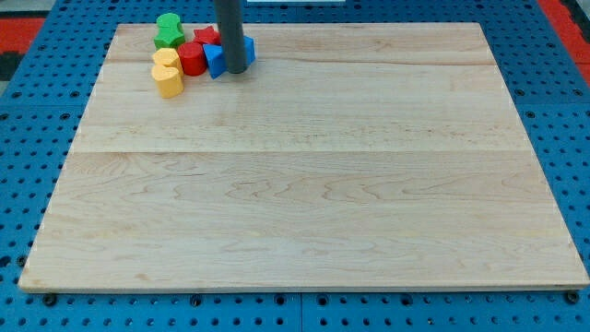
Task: Move the green circle slightly to the left
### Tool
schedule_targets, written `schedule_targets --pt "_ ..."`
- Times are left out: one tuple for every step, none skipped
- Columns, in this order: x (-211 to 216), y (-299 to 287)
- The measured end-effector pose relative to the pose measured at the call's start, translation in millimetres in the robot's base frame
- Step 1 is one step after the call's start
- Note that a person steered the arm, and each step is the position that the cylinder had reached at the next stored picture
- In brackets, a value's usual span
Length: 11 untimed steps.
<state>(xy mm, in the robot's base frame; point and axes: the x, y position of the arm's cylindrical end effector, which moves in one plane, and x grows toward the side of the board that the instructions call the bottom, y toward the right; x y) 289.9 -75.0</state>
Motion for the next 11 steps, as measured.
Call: schedule_targets --pt "3.3 38.4" --pt "-16.5 77.3" --pt "-62.3 76.7" --pt "-87.5 35.1" --pt "-96.2 17.9" --pt "-98.5 -43.4" --pt "-98.7 -108.0" --pt "-98.8 -132.0" --pt "-98.8 -135.5" --pt "-98.7 -113.1" --pt "-94.6 -96.9"
